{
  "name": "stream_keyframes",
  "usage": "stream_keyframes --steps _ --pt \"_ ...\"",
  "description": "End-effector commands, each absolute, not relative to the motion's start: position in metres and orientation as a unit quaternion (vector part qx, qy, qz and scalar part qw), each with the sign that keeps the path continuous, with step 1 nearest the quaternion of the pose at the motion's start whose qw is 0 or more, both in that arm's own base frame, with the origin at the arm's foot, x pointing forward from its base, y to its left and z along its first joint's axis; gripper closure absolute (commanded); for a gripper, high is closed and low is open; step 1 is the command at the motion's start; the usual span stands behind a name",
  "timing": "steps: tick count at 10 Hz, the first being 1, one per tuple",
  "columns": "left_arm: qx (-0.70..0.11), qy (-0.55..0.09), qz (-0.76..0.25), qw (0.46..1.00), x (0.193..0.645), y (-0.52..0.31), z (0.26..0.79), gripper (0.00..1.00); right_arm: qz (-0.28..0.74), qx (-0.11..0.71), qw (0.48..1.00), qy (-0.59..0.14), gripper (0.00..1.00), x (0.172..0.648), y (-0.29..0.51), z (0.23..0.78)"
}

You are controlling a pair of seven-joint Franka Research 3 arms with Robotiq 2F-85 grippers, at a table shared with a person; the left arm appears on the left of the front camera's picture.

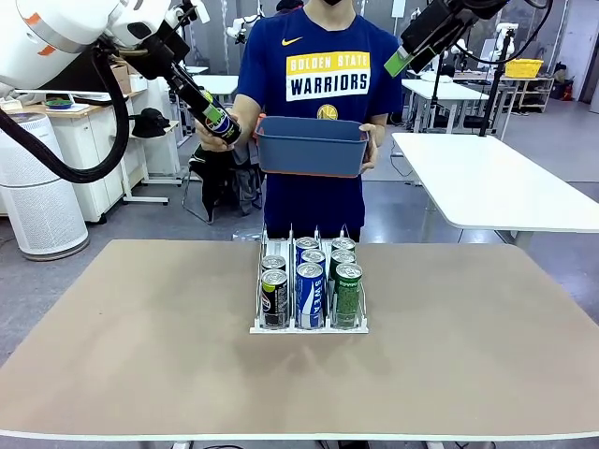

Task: Fill the beverage cans into the dispenser.
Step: Place the picked Pepsi coke in the line of the Automatic Can Dispenser with the same cans.

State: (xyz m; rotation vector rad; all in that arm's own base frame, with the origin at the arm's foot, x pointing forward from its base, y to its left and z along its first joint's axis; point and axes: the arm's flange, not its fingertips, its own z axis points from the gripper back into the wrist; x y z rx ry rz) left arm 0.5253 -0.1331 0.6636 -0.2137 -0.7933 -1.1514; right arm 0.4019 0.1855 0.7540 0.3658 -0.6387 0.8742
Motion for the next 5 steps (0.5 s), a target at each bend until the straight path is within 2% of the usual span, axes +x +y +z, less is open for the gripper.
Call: stream_keyframes --steps 1,5 --pt "-0.095 -0.364 -0.534 0.757 0.5255 -0.1298 0.6636 0.57 0.412 0.179 0.841 -0.303 0.00 0.4022 0.1856 0.7540" --pt "-0.095 -0.364 -0.534 0.757 0.5255 -0.1298 0.6636 0.57 0.412 0.179 0.841 -0.303 0.00 0.4022 0.1856 0.7540"
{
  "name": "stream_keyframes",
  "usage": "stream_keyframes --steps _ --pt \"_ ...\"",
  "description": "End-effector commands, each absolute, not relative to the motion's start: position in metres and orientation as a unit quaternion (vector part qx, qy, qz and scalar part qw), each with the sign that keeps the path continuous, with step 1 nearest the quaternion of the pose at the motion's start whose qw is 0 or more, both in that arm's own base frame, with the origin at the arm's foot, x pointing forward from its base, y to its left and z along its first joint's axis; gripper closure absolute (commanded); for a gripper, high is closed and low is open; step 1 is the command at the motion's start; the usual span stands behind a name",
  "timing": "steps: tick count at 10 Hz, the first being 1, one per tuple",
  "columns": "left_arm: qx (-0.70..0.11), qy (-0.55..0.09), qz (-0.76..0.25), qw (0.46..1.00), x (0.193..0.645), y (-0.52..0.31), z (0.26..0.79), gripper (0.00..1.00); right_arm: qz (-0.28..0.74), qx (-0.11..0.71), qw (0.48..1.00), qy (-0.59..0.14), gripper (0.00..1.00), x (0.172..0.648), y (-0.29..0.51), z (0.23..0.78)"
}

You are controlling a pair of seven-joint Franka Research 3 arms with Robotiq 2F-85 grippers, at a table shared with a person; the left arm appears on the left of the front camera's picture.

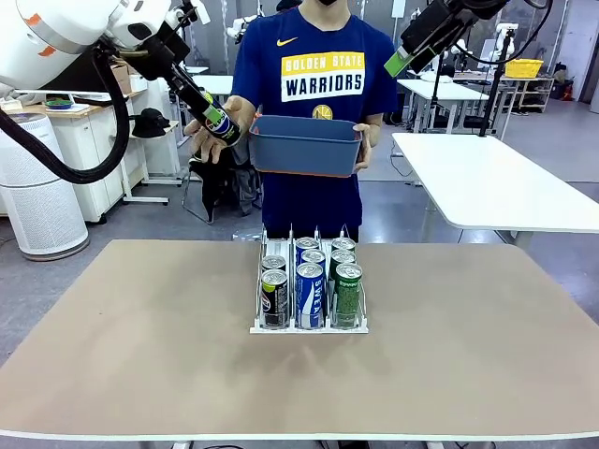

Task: Fill the beverage cans into the dispenser.
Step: Place the picked Pepsi coke in the line of the Automatic Can Dispenser with the same cans.

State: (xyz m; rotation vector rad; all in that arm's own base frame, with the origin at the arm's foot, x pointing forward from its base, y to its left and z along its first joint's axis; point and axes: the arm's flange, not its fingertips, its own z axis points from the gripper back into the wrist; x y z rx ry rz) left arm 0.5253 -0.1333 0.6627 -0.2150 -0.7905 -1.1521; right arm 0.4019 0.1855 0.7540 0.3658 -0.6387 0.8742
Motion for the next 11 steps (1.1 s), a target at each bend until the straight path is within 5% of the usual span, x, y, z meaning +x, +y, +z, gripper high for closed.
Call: stream_keyframes --steps 1,5,6,9,10,11 --pt "-0.095 -0.364 -0.534 0.757 0.5255 -0.1298 0.6636 0.57 0.412 0.179 0.841 -0.303 0.00 0.4022 0.1856 0.7540" --pt "-0.099 -0.363 -0.529 0.760 0.5253 -0.1332 0.6627 0.61 0.412 0.179 0.841 -0.303 0.00 0.4022 0.1856 0.7540" --pt "-0.088 -0.352 -0.540 0.759 0.5240 -0.1338 0.6630 1.00 0.412 0.179 0.841 -0.303 0.00 0.4022 0.1856 0.7540" --pt "-0.075 -0.353 -0.539 0.761 0.5230 -0.1366 0.6650 1.00 0.412 0.179 0.841 -0.303 0.00 0.4022 0.1856 0.7540" --pt "-0.088 -0.356 -0.537 0.760 0.5250 -0.1332 0.6615 0.61 0.412 0.179 0.841 -0.303 0.00 0.4022 0.1856 0.7540" --pt "-0.088 -0.356 -0.537 0.760 0.5250 -0.1332 0.6615 0.61 0.412 0.179 0.841 -0.303 0.00 0.4022 0.1856 0.7540"
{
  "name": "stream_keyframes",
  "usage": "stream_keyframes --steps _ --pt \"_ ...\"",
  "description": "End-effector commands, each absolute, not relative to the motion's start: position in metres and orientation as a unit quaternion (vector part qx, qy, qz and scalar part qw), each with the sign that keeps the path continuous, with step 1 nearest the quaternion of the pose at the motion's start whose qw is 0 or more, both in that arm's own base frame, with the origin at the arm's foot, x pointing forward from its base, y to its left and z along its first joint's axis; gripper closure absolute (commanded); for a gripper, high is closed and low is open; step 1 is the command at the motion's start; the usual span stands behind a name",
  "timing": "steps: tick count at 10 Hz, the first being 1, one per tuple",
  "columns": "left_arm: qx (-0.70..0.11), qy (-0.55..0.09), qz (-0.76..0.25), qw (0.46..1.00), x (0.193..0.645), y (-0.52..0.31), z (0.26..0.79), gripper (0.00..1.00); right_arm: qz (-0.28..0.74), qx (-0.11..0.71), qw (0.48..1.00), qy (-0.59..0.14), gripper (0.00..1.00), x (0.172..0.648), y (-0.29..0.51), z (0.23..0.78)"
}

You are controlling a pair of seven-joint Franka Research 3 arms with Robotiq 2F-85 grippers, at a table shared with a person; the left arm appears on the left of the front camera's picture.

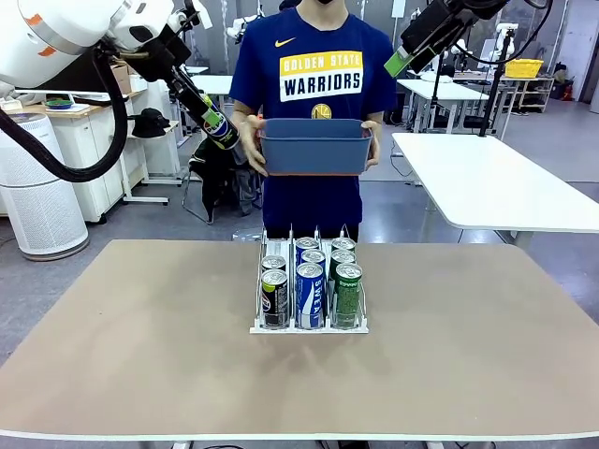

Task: Fill the beverage cans into the dispenser.
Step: Place the picked Pepsi coke in the line of the Automatic Can Dispenser with the same cans.

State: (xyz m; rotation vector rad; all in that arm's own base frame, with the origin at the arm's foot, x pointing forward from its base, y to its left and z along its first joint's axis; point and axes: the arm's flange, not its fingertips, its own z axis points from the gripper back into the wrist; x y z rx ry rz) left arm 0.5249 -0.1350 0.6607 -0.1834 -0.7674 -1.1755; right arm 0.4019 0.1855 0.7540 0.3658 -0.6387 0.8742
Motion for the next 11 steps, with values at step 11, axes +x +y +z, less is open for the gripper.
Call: stream_keyframes --steps 11 --pt "-0.088 -0.279 -0.349 0.890 0.464 -0.215 0.635 0.42 0.412 0.179 0.841 -0.303 0.00 0.402 0.186 0.754"
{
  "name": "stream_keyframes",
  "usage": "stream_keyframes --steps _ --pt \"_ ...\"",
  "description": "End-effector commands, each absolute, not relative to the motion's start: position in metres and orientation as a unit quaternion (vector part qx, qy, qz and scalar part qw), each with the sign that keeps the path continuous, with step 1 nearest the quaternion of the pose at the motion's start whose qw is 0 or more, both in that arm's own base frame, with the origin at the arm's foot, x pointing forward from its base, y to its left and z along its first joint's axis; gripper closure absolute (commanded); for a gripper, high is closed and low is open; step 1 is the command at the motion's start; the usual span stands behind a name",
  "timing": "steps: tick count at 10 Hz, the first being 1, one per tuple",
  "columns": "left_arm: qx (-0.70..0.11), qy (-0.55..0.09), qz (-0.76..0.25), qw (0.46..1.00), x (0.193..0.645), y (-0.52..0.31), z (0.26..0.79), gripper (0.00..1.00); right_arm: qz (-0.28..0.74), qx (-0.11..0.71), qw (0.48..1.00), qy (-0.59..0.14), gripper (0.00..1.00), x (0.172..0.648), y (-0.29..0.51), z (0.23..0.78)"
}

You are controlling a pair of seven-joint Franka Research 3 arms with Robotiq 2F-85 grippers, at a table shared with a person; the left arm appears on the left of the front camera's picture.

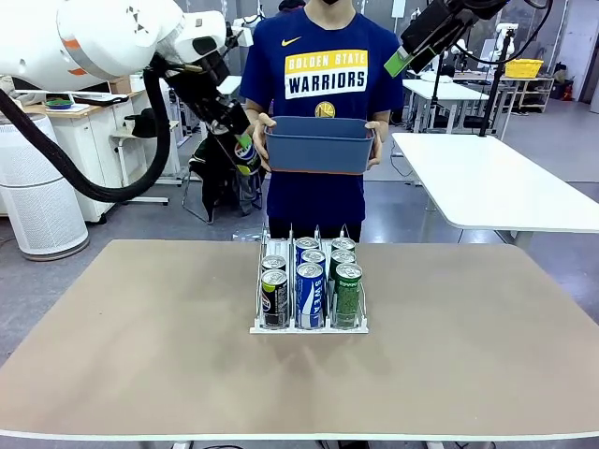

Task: Fill the beverage cans into the dispenser.
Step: Place the picked Pepsi coke in the line of the Automatic Can Dispenser with the same cans.

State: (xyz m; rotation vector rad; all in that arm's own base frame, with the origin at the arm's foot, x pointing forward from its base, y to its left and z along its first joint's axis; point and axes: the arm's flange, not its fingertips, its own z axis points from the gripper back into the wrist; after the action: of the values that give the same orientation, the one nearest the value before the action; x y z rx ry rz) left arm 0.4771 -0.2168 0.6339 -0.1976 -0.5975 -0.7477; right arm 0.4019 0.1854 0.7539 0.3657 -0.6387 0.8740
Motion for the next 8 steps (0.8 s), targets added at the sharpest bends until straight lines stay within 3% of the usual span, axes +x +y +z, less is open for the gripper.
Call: stream_keyframes --steps 1,3,8 --pt "-0.092 -0.259 -0.355 0.894 0.452 -0.226 0.627 0.42 0.412 0.179 0.841 -0.303 0.00 0.402 0.186 0.754" --pt "-0.116 -0.210 -0.379 0.894 0.433 -0.242 0.611 0.42 0.412 0.179 0.841 -0.303 0.00 0.402 0.186 0.754" --pt "-0.107 -0.207 -0.383 0.894 0.434 -0.250 0.604 0.42 0.412 0.179 0.841 -0.303 0.00 0.402 0.186 0.754"
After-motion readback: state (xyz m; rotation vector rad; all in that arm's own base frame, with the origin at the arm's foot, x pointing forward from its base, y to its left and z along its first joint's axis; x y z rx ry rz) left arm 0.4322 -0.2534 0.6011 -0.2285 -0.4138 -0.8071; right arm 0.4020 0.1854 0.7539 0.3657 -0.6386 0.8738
